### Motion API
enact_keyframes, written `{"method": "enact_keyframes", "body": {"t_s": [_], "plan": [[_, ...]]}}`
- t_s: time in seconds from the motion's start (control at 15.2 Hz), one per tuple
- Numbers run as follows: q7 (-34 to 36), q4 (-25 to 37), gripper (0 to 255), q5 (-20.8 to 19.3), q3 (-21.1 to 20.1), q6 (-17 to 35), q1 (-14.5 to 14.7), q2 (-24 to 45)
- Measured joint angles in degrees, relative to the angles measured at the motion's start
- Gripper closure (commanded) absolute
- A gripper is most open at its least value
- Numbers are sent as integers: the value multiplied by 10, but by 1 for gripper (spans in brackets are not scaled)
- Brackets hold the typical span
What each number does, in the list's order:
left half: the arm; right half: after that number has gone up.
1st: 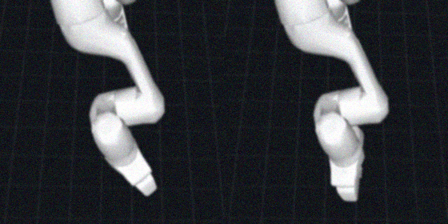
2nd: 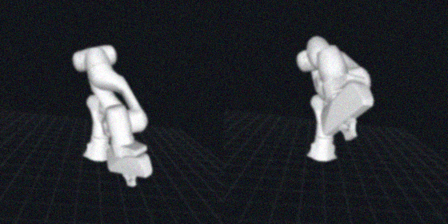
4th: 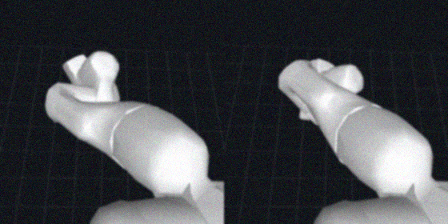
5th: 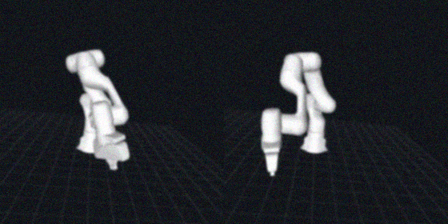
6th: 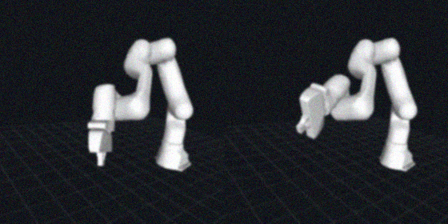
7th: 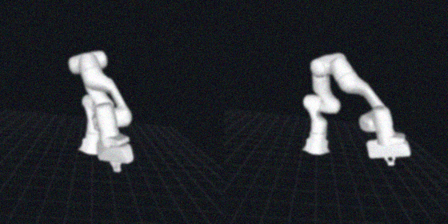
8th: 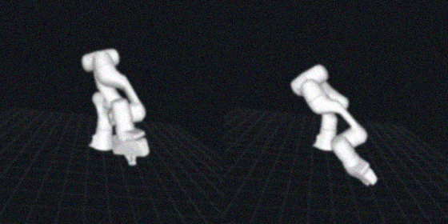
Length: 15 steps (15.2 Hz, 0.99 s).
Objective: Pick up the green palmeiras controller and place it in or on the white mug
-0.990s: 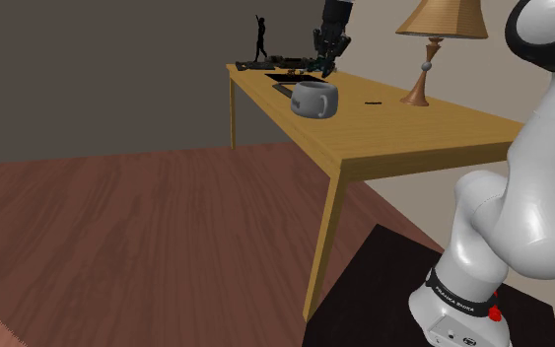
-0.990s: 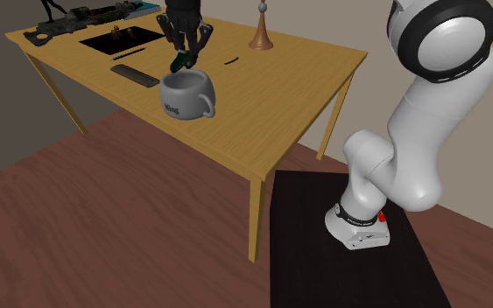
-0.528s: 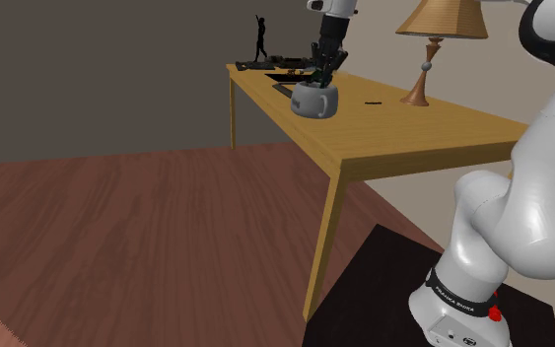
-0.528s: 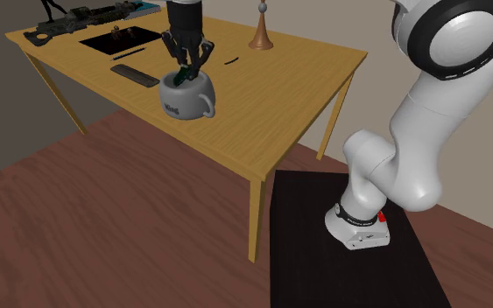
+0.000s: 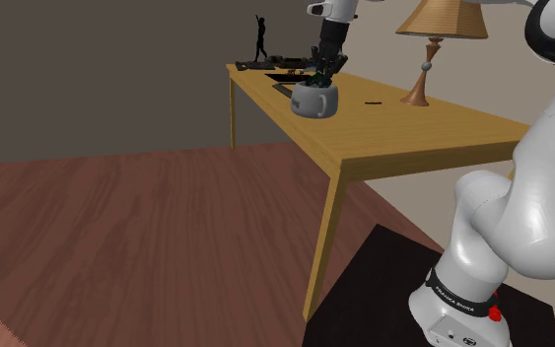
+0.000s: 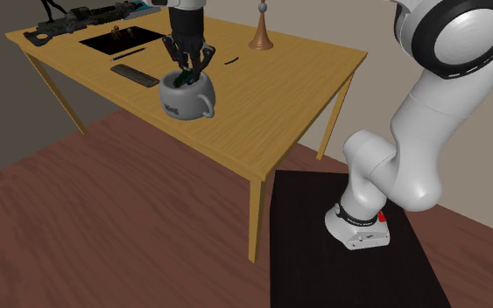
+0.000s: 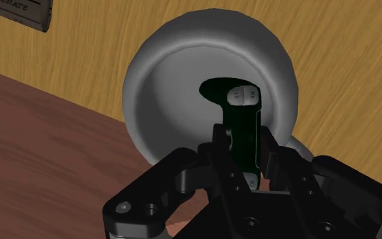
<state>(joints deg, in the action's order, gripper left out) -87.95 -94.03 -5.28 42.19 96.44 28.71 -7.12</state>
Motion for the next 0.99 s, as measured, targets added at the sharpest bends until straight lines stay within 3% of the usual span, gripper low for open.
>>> {"method": "enact_keyframes", "body": {"t_s": [0.07, 0.46, 0.73, 0.99], "plan": [[0, 0, 0, 0, 0, 0, 0, 0], [0, -2, 0, 0, 0, 0, 0, 1], [-10, 66, 0, 11, 4, -56, 0, 17], [-12, 91, 0, 16, 5, -76, 0, 24]]}}
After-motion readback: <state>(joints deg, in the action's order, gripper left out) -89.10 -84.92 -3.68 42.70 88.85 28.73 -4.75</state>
